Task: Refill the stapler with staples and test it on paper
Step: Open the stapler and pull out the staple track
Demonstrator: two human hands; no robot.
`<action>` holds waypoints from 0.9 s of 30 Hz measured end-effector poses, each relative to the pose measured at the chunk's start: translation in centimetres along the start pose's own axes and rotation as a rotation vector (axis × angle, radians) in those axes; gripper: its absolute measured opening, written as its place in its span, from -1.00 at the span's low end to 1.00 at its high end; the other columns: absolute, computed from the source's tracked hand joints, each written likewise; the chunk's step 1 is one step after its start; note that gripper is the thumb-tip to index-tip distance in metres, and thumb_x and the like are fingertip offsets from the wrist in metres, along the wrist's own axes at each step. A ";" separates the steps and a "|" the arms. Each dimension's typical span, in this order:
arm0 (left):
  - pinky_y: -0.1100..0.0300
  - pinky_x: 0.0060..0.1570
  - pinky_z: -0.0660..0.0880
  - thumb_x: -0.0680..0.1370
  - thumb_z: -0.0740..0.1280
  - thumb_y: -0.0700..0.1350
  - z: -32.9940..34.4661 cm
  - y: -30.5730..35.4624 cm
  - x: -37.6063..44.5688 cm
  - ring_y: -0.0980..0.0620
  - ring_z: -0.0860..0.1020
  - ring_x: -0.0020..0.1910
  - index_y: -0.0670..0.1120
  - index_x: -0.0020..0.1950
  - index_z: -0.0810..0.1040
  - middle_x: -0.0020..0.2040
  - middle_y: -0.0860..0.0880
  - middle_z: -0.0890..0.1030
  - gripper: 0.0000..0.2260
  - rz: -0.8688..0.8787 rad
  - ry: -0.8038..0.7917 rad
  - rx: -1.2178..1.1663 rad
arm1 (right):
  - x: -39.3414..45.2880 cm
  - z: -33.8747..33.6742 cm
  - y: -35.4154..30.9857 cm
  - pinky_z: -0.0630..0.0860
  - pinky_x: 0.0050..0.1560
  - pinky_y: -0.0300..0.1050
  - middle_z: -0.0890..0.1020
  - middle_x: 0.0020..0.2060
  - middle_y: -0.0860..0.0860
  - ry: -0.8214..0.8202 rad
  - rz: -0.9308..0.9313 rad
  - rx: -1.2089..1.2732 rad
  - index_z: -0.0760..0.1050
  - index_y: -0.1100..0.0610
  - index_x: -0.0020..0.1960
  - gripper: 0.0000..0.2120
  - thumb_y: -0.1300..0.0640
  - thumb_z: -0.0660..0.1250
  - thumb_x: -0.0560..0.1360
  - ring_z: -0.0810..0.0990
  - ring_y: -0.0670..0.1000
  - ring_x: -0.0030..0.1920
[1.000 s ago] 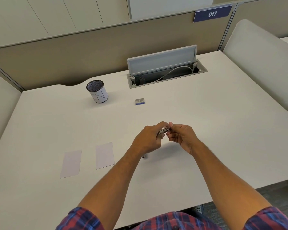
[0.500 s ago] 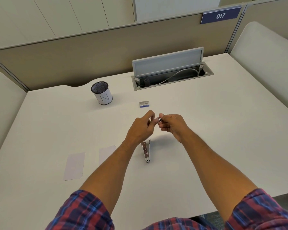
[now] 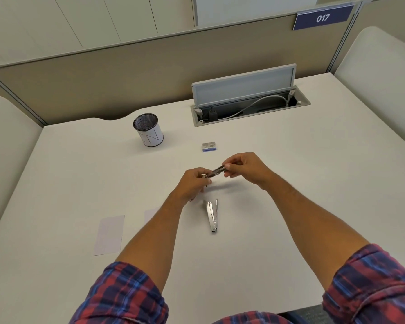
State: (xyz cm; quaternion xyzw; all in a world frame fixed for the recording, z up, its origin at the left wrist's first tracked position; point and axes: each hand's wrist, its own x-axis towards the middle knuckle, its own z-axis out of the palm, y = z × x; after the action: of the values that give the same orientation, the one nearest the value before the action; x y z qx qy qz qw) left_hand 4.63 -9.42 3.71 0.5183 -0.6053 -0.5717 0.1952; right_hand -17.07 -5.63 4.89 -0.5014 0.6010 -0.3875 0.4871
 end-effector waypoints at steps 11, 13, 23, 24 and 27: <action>0.40 -0.24 0.36 0.48 0.45 -0.23 -0.1 -1.6 0.9 0.17 0.49 -0.28 -0.03 0.04 0.72 -0.29 0.13 0.59 -0.81 0.179 0.136 0.369 | 0.4 1.6 0.2 0.56 -0.21 -0.11 0.67 -0.10 -0.02 0.069 -0.606 -0.780 0.68 0.11 -0.03 -0.83 0.30 0.53 0.43 0.63 0.03 -0.15; 0.39 -0.27 0.34 0.48 0.46 -0.20 -0.3 -1.9 0.9 0.17 0.46 -0.31 -0.06 -0.02 0.72 -0.34 0.12 0.57 -0.88 0.189 0.155 0.407 | 0.5 1.8 -0.5 0.50 -0.29 -0.14 0.68 -0.08 0.03 0.014 -0.687 -0.928 0.70 0.12 -0.03 -0.83 0.30 0.54 0.42 0.65 0.10 -0.18; 0.22 -0.38 0.26 0.52 0.41 -0.15 -0.2 -2.4 0.5 0.03 0.41 -0.34 0.02 -0.38 0.41 -0.41 0.08 0.44 -0.69 0.140 0.213 0.587 | 0.7 3.3 -1.3 0.47 -0.40 -0.11 0.67 -0.12 0.04 -0.060 -0.688 -1.054 0.73 0.07 -0.02 -0.80 0.31 0.51 0.42 0.64 0.12 -0.24; 0.23 -0.40 0.24 0.51 0.42 -0.14 -0.3 -2.4 0.6 0.04 0.39 -0.37 0.03 -0.41 0.37 -0.43 0.08 0.44 -0.66 0.123 0.210 0.577 | 0.7 3.5 -1.7 0.46 -0.39 -0.12 0.66 -0.13 0.03 -0.060 -0.694 -1.048 0.74 0.06 -0.02 -0.80 0.30 0.51 0.43 0.64 0.13 -0.24; 0.19 -0.37 0.29 0.49 0.44 -0.11 -0.7 -2.7 0.5 0.03 0.42 -0.37 -0.02 -0.38 0.45 -0.41 0.02 0.49 -0.72 0.095 0.171 0.536 | 0.5 3.6 -2.3 0.48 -0.28 -0.13 0.66 -0.05 -0.01 -0.063 -0.624 -1.015 0.72 -0.01 0.09 -0.82 0.17 0.48 0.51 0.64 0.05 -0.12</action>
State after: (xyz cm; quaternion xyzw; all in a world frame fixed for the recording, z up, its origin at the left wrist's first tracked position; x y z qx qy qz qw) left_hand 6.11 -9.62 1.27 0.5688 -0.7398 -0.3360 0.1280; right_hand -13.01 -6.50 6.18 -0.8356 0.5207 -0.1617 0.0675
